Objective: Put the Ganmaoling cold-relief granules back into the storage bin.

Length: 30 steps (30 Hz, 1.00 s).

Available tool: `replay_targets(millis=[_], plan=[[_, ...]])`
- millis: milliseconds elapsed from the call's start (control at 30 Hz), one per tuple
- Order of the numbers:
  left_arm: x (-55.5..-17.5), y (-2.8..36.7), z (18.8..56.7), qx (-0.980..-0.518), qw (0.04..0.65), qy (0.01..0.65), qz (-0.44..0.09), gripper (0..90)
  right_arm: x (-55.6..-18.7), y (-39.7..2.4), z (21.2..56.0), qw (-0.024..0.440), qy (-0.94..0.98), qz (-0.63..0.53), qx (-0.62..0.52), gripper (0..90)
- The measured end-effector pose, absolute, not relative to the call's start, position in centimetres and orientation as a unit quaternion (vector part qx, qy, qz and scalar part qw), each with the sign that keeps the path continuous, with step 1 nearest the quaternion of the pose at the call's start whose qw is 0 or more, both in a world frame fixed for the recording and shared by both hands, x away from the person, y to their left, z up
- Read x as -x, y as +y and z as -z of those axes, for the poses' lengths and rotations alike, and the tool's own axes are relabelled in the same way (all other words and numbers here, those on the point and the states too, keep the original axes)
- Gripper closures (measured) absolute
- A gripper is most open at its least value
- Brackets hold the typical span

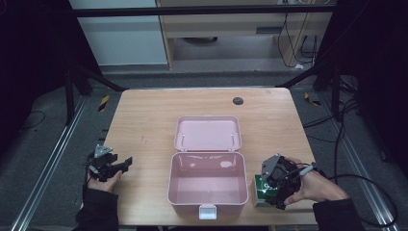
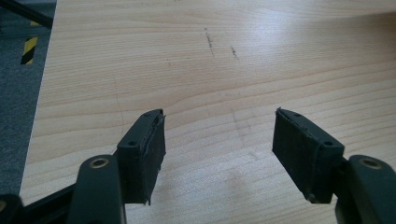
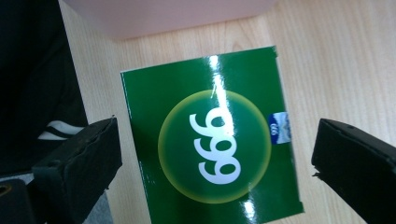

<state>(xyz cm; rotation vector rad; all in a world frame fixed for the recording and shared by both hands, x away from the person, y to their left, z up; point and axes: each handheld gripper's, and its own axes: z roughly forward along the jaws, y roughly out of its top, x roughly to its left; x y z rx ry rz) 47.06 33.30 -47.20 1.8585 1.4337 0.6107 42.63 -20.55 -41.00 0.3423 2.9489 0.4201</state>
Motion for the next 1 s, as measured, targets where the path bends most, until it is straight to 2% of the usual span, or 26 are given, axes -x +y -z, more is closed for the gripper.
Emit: replay_targets(millis=[433, 1000], plan=[[-47.1, 33.3, 47.2, -0.718, 0.350, 0.554, -0.236, 33.7, -43.1, -20.2, 42.4, 0.061, 0.985, -0.123, -0.105, 2.5], [-47.1, 33.3, 47.2, -0.718, 0.349, 0.554, -0.236, 33.7, -43.8, -20.0, 44.3, 0.036, 0.988, -0.113, -0.102, 7.5]])
